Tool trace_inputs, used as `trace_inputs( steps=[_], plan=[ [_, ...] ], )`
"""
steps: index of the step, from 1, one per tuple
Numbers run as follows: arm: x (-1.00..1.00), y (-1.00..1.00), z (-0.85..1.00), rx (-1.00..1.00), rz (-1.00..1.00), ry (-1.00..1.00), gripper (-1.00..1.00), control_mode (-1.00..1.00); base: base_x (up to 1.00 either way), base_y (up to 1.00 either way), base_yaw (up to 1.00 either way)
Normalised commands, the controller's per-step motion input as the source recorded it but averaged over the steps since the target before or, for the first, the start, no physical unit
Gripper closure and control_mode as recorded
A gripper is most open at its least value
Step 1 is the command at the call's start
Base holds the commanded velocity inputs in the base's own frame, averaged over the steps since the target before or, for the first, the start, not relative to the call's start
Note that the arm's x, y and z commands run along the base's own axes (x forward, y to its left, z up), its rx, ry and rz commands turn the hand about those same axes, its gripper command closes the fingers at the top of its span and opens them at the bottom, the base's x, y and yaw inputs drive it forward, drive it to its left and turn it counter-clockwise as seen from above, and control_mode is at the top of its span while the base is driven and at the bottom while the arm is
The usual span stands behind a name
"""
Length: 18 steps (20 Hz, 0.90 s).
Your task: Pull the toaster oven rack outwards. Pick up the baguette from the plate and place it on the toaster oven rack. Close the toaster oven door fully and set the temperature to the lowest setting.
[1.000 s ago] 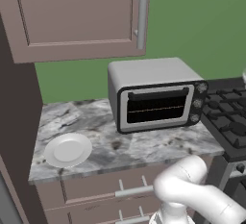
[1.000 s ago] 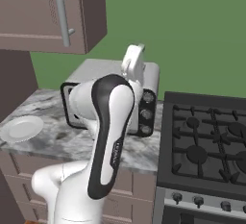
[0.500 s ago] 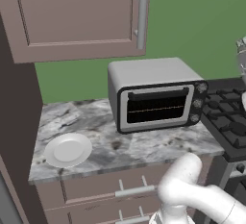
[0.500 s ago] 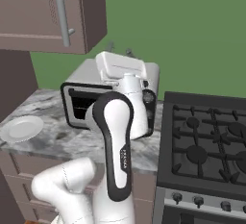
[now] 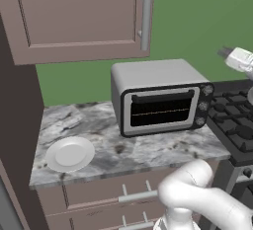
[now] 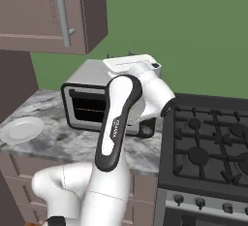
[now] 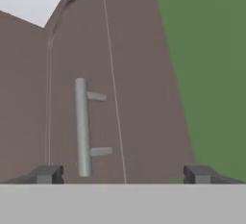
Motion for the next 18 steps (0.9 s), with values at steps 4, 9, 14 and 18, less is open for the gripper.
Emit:
trace_inputs(
  steps=[4,9,14,18],
  plan=[
    [-0.08,-0.21,-0.01,-0.54,-0.09,0.06,-1.00,-1.00,0.00,0.00,0.00],
    [-0.02,0.07,0.05,-0.27,-0.06,-0.19,-1.00,-1.00,0.00,0.00,0.00],
    [-0.10,0.07,-0.08,-0.48,-0.12,-0.27,-1.00,-1.00,0.00,0.00,0.00],
    [-0.23,0.00,-0.68,-0.46,-0.27,-0.04,-1.00,-1.00,0.00,0.00,0.00]
  ],
)
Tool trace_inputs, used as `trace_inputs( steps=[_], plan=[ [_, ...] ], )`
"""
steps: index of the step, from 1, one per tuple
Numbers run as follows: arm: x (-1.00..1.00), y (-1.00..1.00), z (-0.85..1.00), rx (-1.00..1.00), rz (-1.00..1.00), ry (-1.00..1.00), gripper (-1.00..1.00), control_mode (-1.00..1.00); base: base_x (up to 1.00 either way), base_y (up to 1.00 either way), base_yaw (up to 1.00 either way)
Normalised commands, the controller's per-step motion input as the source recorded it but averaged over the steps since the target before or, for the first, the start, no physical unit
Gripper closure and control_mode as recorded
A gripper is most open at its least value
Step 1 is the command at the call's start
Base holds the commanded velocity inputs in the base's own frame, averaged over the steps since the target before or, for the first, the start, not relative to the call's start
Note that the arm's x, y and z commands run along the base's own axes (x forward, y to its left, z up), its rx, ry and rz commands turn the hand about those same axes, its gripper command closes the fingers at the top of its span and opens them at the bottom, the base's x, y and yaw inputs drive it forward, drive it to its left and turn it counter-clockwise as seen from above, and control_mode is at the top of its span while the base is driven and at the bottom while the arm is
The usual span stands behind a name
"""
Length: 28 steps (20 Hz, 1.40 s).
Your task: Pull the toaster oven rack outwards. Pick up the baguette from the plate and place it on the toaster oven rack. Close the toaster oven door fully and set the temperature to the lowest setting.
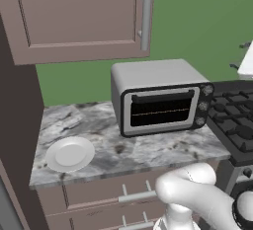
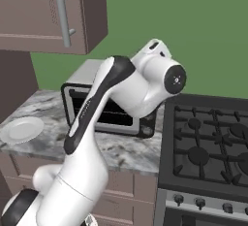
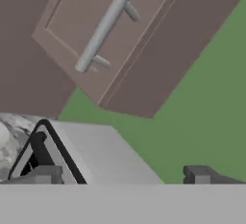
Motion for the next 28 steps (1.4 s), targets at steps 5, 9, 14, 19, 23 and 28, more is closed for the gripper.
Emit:
trace_inputs(
  steps=[5,9,14,19,23,28],
  plan=[
    [-0.15,0.00,-0.70,-0.39,-0.30,0.00,-1.00,-1.00,0.00,0.00,0.00],
    [-0.04,0.00,-0.35,-0.44,-0.07,-0.02,-1.00,-1.00,0.00,0.00,0.00],
    [0.03,0.02,-0.04,-0.26,0.09,-0.05,-1.00,-1.00,0.00,0.00,0.00],
    [0.00,-0.11,-0.11,-0.29,0.32,-0.15,-1.00,-1.00,0.00,0.00,0.00],
    [-0.11,-0.27,-0.21,-0.35,0.27,-0.05,-1.00,-1.00,0.00,0.00,0.00],
    [-0.27,-0.09,-0.53,-0.21,0.13,-0.05,-1.00,-1.00,0.00,0.00,0.00]
  ],
)
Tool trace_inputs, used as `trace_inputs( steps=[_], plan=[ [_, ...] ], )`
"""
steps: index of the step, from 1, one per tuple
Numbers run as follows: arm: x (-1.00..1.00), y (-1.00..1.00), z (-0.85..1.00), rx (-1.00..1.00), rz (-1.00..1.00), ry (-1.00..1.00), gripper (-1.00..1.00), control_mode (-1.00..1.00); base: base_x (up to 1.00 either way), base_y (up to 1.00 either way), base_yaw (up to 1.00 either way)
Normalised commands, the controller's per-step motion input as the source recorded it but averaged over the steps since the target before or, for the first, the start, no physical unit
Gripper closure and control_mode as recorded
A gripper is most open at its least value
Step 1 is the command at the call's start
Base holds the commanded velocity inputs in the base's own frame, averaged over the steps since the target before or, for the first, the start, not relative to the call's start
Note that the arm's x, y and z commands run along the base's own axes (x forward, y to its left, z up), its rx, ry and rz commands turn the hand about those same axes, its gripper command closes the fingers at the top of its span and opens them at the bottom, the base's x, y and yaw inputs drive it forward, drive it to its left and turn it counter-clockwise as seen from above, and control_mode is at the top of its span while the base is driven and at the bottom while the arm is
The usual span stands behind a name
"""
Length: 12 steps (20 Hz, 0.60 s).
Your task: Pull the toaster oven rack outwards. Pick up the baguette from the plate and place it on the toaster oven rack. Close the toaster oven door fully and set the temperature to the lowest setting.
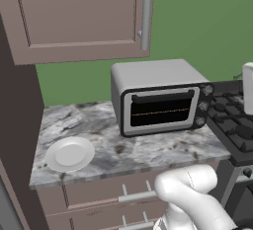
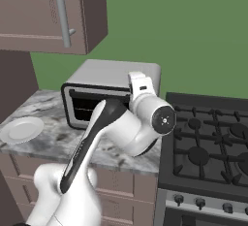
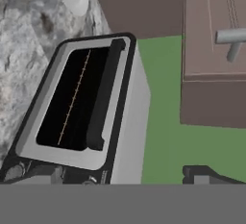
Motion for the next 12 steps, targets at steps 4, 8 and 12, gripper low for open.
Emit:
trace_inputs(
  steps=[4,8,12],
  plan=[
    [-0.09,0.00,-0.61,-0.15,0.00,-0.21,-1.00,-1.00,0.00,0.00,0.00],
    [0.00,0.09,-0.66,-0.35,0.02,-0.44,-1.00,-1.00,0.00,0.00,0.00],
    [0.00,0.04,-0.59,-0.54,0.07,-0.53,-1.00,-1.00,0.00,0.00,0.00]
  ],
)
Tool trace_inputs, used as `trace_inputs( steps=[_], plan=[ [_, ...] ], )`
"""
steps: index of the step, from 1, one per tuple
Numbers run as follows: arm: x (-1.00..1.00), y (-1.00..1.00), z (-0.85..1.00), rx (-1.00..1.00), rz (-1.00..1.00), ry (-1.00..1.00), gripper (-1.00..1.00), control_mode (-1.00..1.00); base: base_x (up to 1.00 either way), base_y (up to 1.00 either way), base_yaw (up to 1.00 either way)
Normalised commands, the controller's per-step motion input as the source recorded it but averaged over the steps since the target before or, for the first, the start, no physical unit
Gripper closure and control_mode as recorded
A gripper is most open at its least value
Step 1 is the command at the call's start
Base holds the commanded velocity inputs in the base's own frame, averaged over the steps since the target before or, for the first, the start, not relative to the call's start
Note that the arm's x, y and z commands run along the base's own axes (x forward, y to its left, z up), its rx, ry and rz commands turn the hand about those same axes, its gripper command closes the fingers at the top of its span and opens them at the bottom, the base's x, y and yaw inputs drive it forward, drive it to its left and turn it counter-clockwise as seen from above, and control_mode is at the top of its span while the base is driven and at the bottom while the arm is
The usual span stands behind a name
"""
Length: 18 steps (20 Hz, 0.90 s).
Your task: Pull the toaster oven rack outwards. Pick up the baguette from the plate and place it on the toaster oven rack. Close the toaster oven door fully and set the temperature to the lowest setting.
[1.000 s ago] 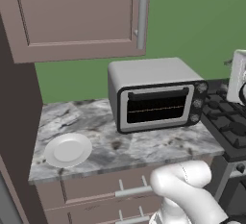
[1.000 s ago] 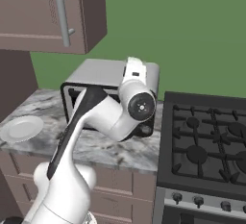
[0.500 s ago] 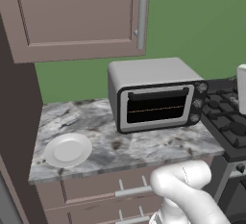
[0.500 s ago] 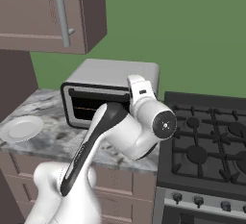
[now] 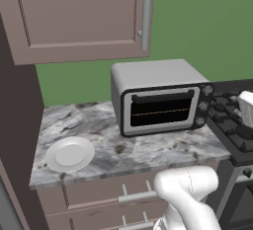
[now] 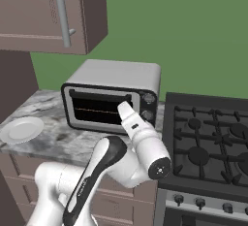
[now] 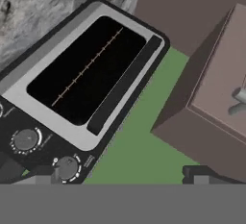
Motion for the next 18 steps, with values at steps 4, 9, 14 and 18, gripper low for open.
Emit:
trace_inputs(
  steps=[4,9,14,18],
  plan=[
    [0.02,0.00,-0.23,-0.18,0.03,-0.17,-1.00,-1.00,0.00,0.00,0.00],
    [0.20,-0.05,0.05,0.20,0.02,0.11,-1.00,-1.00,0.00,0.00,0.00],
    [0.36,-0.06,0.11,0.55,-0.01,0.40,-1.00,-1.00,0.00,0.00,0.00],
    [0.26,0.00,-0.01,0.54,-0.05,0.37,-1.00,-1.00,0.00,0.00,0.00]
  ],
)
